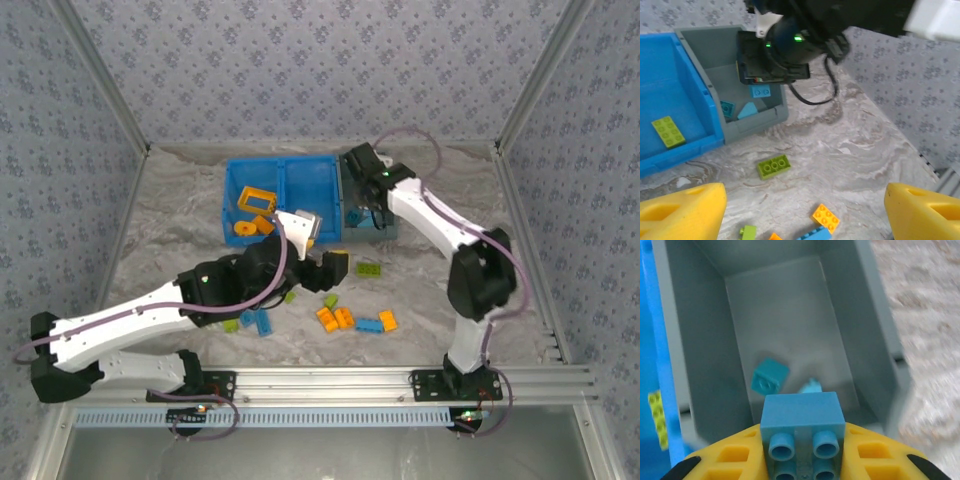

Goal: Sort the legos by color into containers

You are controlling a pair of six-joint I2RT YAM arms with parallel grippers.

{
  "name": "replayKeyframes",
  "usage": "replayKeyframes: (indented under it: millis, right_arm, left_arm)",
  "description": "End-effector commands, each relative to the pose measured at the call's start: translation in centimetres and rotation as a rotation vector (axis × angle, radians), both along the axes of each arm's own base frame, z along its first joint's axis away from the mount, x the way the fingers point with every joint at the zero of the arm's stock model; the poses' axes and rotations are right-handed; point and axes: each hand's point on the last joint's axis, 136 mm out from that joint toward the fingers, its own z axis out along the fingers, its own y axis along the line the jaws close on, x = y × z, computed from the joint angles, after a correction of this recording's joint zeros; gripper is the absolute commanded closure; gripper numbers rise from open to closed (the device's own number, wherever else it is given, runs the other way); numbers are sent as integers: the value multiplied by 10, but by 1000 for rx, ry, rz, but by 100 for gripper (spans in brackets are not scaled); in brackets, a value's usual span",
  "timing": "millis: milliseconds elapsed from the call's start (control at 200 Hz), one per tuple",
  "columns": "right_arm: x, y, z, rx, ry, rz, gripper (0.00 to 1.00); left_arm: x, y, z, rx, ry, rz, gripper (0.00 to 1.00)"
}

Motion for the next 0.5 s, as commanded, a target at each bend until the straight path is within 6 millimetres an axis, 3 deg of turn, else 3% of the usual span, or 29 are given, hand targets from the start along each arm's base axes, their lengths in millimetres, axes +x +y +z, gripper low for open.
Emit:
replayKeyframes:
  millis: [0,150,290,395,495]
  right_arm:
    - [29,-5,-14,-91,14,22,76]
    - [54,0,-47,-63,50,33,75]
    - [64,-6,-73,-58,121,17,73]
    - [65,-10,-77,-55,137,11,58]
    - [65,-11,-68,-46,131,9,46]
  left_arm:
    - [11,7,4,52,-34,63,18]
    - [11,11,2,65,-33,68,18]
    - [9,14,-5,70,-17,71,18]
    - [8,17,-10,75,-4,75,18]
    - [7,24,-18,104,12,93,18]
